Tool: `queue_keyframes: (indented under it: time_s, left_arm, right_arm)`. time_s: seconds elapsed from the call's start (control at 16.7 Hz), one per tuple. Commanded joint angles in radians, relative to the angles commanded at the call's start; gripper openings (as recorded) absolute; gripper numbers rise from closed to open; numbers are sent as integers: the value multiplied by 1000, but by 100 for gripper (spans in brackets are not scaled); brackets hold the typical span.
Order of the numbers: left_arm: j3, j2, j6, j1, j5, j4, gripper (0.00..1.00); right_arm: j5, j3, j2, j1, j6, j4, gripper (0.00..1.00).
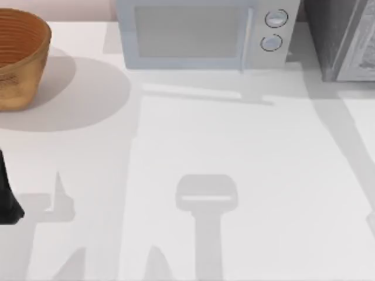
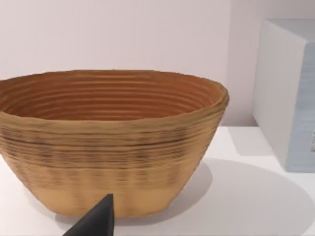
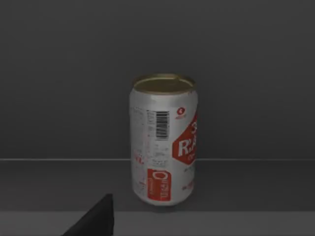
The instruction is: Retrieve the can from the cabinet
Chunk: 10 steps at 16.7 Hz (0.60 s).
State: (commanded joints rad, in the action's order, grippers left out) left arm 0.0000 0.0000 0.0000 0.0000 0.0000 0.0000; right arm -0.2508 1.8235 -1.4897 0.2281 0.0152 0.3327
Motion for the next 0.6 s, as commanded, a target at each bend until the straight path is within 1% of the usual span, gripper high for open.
queue_keyframes:
  time_s: [0.24,0.6]
  left_arm:
    - [0,0,0,0,0,0,100]
    - [0,0,0,0,0,0,100]
  right_arm:
    - [-48,62,-140,42,0,-79,100]
    - [-50,64,-151,42,0,-85,100]
